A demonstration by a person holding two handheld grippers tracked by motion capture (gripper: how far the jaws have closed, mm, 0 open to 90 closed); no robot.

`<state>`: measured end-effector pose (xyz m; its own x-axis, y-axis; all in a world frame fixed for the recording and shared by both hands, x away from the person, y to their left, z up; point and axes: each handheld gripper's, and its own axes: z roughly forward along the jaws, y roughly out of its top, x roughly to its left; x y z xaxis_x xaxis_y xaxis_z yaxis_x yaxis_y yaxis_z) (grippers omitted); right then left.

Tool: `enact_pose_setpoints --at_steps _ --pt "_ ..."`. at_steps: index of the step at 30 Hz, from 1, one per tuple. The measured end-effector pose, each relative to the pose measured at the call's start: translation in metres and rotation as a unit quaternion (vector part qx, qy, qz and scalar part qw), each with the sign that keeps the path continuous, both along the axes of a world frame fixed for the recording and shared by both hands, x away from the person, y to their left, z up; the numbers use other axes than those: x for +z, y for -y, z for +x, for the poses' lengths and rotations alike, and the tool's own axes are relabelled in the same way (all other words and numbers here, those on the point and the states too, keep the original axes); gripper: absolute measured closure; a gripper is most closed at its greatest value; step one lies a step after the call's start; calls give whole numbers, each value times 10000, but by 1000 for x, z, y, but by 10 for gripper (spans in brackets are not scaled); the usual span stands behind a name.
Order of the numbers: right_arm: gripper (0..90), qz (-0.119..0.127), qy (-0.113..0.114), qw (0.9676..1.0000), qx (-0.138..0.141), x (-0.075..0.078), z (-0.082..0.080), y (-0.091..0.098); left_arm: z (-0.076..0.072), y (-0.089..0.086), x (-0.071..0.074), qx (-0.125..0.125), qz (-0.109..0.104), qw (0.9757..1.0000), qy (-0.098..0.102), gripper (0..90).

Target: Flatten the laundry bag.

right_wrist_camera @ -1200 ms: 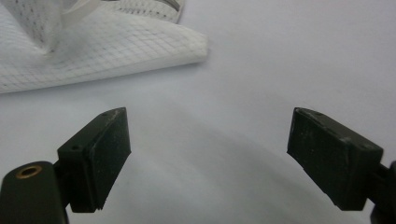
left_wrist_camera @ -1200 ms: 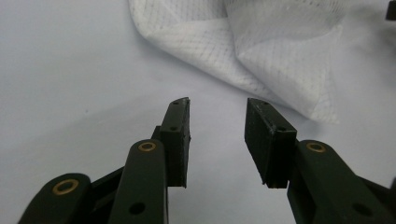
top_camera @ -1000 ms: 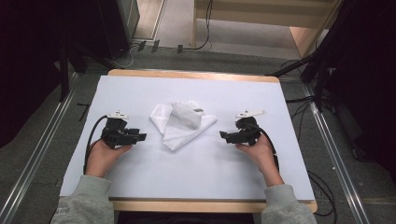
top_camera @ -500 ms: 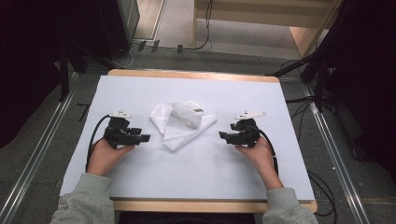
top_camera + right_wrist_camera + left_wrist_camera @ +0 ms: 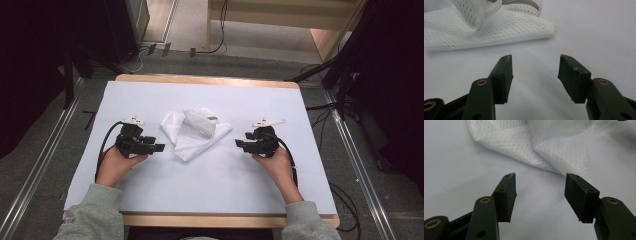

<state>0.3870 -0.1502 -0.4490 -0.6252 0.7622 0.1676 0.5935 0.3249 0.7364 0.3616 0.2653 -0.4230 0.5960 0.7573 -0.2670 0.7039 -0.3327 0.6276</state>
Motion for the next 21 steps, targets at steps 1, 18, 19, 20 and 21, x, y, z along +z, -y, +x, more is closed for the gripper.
enact_pose_setpoints --at_steps 1,18,19,20,21 --pt "488 6 -9 10000 -14 1 0 0 1 1 0 -10 -11 10000 12 432" --pt "571 167 -165 9996 150 3 13 -12 15 9 7 -120 -54 9999 30 426" --pt "571 163 -150 9996 175 3 14 -14 17 11 8 -132 -52 9999 22 426" --pt "571 123 -149 9997 172 4 15 -15 20 15 9 -138 -69 9999 27 427" --pt "570 122 -166 9996 187 4 17 -17 22 17 10 -134 -85 9999 37 427"
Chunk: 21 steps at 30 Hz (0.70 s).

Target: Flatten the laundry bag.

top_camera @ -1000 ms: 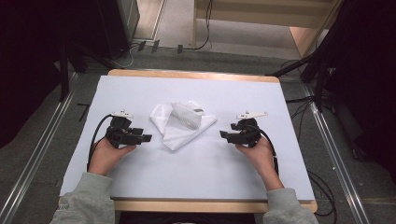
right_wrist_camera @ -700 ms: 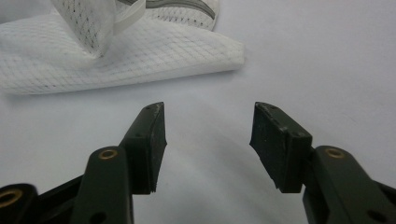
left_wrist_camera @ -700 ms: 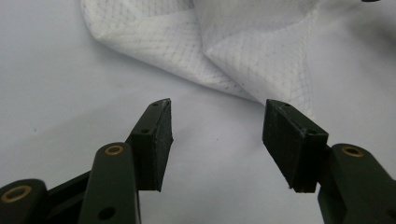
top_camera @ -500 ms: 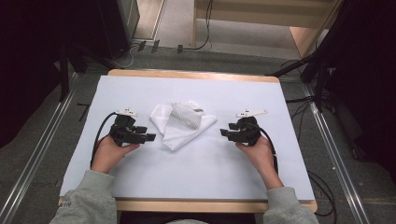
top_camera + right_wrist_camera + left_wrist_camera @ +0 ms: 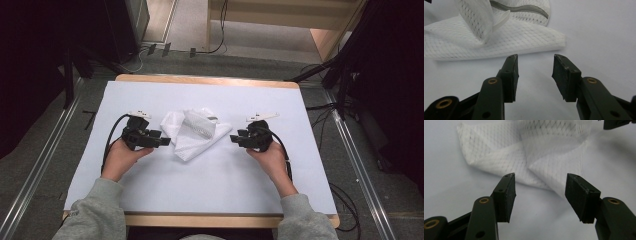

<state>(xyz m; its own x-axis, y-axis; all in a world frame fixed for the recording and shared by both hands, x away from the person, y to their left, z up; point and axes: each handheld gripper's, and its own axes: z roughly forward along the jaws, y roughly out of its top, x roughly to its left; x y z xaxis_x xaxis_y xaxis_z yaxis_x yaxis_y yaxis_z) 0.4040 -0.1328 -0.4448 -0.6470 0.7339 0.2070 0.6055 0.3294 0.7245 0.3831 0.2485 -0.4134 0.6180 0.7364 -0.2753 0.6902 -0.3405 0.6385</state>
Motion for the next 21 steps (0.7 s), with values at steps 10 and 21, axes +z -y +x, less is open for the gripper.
enact_pose_setpoints --at_steps 10,21 --pt "523 -8 113 9999 -55 4 19 -8 19 30 1 -277 50 9995 171 398" --pt "499 -93 101 9999 -32 -5 33 -18 37 46 -11 -340 172 9992 149 379"
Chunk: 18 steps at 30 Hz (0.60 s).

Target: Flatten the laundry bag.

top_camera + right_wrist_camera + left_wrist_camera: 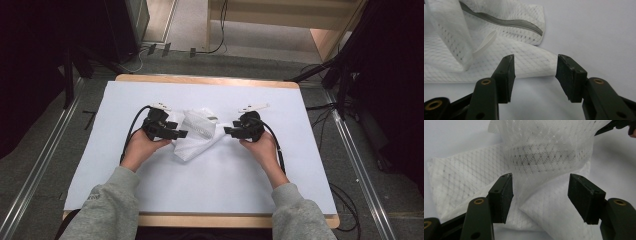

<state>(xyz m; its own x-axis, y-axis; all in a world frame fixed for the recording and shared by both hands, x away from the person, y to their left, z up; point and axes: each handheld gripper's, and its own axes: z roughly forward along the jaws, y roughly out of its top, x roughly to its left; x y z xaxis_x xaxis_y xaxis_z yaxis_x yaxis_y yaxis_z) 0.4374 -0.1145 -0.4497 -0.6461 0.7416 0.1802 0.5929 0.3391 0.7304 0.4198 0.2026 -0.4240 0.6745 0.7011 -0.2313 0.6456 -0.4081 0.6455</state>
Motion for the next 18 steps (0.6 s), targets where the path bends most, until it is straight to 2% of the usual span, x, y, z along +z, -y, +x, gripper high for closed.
enact_pose_setpoints --at_steps 4,5,6,7,8,11,13,14,15,17,18 --pt "448 -102 -62 9999 -76 -9 8 -2 7 4 -7 -21 36 10000 -60 402" --pt "415 -147 -125 9998 -95 -13 13 -4 8 3 -9 -9 65 9999 -129 497" --pt "394 -172 -105 9997 -107 -15 15 -6 9 3 -11 20 69 9999 -134 554" --pt "394 -172 -105 9997 -107 -15 15 -6 10 2 -13 2 45 9997 -222 554" --pt "380 -228 -70 9996 -121 -16 18 -8 12 1 -15 -2 -31 9995 -318 637" --pt "350 -324 -121 9993 -104 -22 27 -14 14 0 -19 -50 -273 9984 -502 803" --pt "387 -303 -85 9995 -104 -23 28 -16 13 0 -20 -105 -240 9986 -469 875" --pt "427 -374 -19 9993 -68 -23 28 -16 11 0 -20 -113 -274 9986 -436 889" --pt "534 -464 18 9989 11 -22 27 -17 11 -1 -19 -139 -290 9986 -427 900" --pt "608 -542 49 9985 76 -22 24 -18 10 -2 -17 -126 -358 9985 -389 900" --pt "690 -570 82 9983 79 -21 23 -19 9 -2 -16 -126 -386 9985 -368 900"
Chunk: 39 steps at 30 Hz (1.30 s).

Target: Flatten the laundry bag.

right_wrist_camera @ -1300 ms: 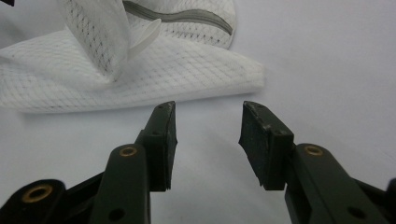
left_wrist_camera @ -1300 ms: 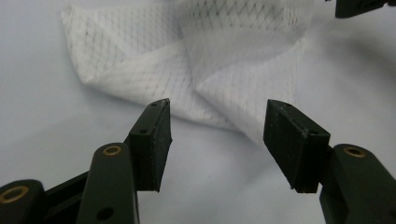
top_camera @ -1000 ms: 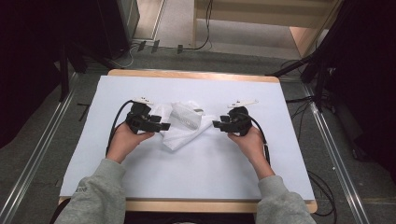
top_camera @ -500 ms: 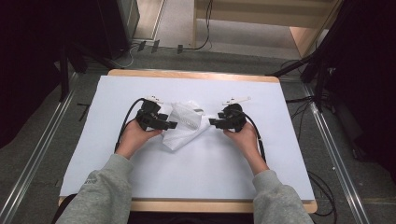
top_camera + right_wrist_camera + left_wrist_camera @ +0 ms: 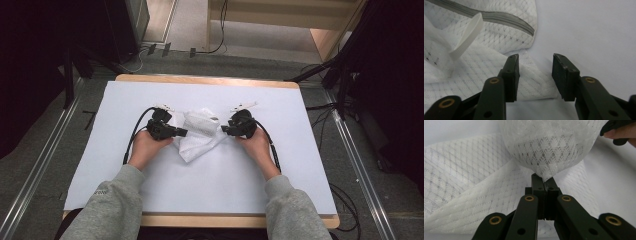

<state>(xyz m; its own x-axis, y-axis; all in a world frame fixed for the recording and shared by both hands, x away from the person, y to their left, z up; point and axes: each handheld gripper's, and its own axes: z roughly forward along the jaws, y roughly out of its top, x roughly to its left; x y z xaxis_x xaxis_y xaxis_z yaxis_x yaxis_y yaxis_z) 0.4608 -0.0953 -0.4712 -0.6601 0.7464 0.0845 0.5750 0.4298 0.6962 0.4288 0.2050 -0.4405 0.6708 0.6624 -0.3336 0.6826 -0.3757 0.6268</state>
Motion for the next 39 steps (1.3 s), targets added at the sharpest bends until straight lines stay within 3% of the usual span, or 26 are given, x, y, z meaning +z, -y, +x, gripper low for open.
enact_pose_setpoints --at_steps 2,9,14,20,27,31,32,34,39 --pt "870 61 -70 9999 143 0 -3 0 -1 -1 1 -13 0 10000 3 900" --pt "899 133 -309 9991 253 9 -9 4 -3 -20 11 315 -293 9990 156 900" --pt "899 208 -202 9992 280 22 -21 11 -7 -40 17 625 -570 9963 180 900" --pt "900 168 -12 9993 325 36 -41 18 -20 -62 22 822 -775 9934 198 900" --pt "900 63 17 9998 191 38 -57 43 -34 -74 21 896 -699 9935 119 900" --pt "900 160 -39 9998 133 38 -62 55 -44 -78 16 833 -823 9931 -64 900" --pt "900 255 -62 9995 156 37 -63 58 -46 -77 15 802 -784 9937 -94 900" --pt "900 186 -104 9996 165 36 -66 59 -51 -75 12 739 -638 9951 -165 900" --pt "887 173 -303 9991 246 32 -70 58 -62 -79 9 743 -504 9957 -245 838"
